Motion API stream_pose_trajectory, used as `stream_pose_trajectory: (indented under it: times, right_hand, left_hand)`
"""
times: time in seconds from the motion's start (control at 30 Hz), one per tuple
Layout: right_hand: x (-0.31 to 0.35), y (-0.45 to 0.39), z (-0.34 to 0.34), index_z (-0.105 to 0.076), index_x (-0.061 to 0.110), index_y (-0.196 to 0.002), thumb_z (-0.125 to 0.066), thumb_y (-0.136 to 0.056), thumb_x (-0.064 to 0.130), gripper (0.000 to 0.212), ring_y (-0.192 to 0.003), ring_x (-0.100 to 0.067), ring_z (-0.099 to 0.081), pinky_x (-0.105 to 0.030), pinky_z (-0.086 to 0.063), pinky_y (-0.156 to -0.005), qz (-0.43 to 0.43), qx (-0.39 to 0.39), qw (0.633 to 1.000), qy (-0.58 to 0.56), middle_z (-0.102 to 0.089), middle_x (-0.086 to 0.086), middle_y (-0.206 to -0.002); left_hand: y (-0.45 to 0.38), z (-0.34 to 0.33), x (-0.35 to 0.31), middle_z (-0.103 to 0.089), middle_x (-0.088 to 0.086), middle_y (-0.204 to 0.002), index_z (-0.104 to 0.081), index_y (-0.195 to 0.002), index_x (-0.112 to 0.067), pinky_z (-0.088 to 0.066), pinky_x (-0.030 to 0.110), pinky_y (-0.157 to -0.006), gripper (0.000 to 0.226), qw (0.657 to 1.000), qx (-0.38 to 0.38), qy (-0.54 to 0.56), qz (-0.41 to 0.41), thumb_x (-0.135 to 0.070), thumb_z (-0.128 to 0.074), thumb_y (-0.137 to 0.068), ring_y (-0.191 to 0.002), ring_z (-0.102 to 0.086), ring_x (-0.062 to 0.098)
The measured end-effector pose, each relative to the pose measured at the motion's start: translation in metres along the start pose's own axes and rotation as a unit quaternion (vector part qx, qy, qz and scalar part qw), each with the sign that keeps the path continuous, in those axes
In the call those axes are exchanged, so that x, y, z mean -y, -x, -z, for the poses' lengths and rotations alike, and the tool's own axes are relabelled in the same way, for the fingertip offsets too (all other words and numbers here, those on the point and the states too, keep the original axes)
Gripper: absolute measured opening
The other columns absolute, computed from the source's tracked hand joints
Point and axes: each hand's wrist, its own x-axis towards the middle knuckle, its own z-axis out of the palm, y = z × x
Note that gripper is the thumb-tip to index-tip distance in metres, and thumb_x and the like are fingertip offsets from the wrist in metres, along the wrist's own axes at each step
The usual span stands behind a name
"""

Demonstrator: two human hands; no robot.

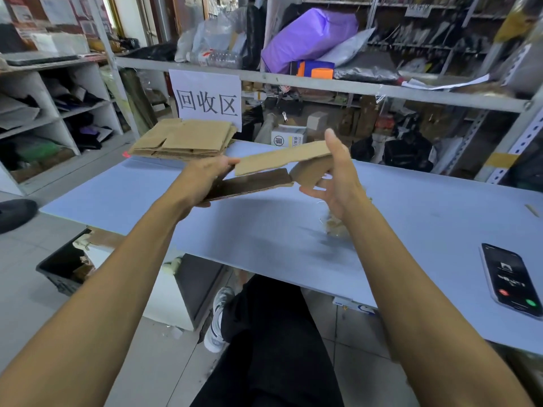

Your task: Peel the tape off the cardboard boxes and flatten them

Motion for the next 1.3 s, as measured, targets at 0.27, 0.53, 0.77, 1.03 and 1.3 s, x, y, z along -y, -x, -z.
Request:
stream_pose_trajectory:
  times: [0.27, 0.53, 0.77, 1.03, 1.3]
  right_hand:
    - [-0.017, -0.010, 0.004, -0.044, 0.016, -0.124, -0.051, -0.089, 0.000, 0.039, -0.098, -0.025, -0.065, -0.028, -0.059, -0.056, 0.015, -0.084, 0.983, 0.164, -0.057, -0.008, -0.119]
    - [-0.030, -0.031, -0.018, -0.051, 0.014, -0.138, -0.051, -0.092, 0.006, 0.047, -0.114, -0.025, -0.056, -0.044, -0.061, -0.081, 0.062, -0.051, 0.941, 0.328, -0.048, -0.003, -0.136]
    - [-0.022, -0.076, -0.080, -0.052, 0.014, -0.130, -0.068, -0.086, 0.016, 0.047, -0.103, -0.025, -0.059, -0.045, -0.058, -0.086, 0.107, 0.022, 0.923, 0.370, -0.046, -0.003, -0.122]
    - [-0.032, -0.171, -0.176, -0.054, 0.007, -0.135, -0.072, -0.091, 0.025, 0.051, -0.111, -0.034, -0.058, -0.038, -0.052, -0.089, 0.161, 0.048, 0.883, 0.439, -0.043, -0.015, -0.138]
    - [-0.085, -0.267, -0.238, -0.059, 0.004, -0.125, -0.062, -0.099, 0.026, 0.034, -0.127, -0.034, -0.044, -0.026, -0.030, -0.086, 0.191, 0.058, 0.843, 0.500, -0.044, -0.015, -0.139]
  left_hand:
    - [-0.012, -0.009, 0.027, -0.068, 0.002, -0.115, -0.075, -0.113, -0.017, -0.044, 0.014, -0.065, 0.031, 0.986, -0.072, -0.144, -0.048, -0.025, -0.079, -0.084, -0.102, -0.060, 0.013]
    - [-0.033, 0.032, 0.033, -0.055, 0.006, -0.141, -0.062, -0.133, -0.010, -0.039, 0.030, -0.095, 0.072, 0.974, -0.100, -0.199, -0.037, -0.038, -0.089, -0.072, -0.130, -0.049, 0.024]
    - [-0.064, 0.104, 0.035, -0.030, 0.006, -0.162, -0.055, -0.143, -0.027, -0.025, 0.035, -0.113, 0.085, 0.954, -0.060, -0.293, -0.018, -0.043, -0.090, -0.067, -0.148, -0.028, 0.025]
    - [-0.160, 0.178, 0.053, -0.053, 0.008, -0.147, -0.071, -0.125, -0.018, -0.032, 0.033, -0.107, 0.059, 0.944, -0.100, -0.312, -0.022, -0.033, -0.089, -0.071, -0.136, -0.046, 0.025]
    - [-0.275, 0.221, 0.125, -0.048, 0.006, -0.152, -0.067, -0.130, -0.017, -0.029, 0.033, -0.111, 0.060, 0.950, -0.090, -0.301, 0.003, -0.025, -0.088, -0.075, -0.140, -0.043, 0.026]
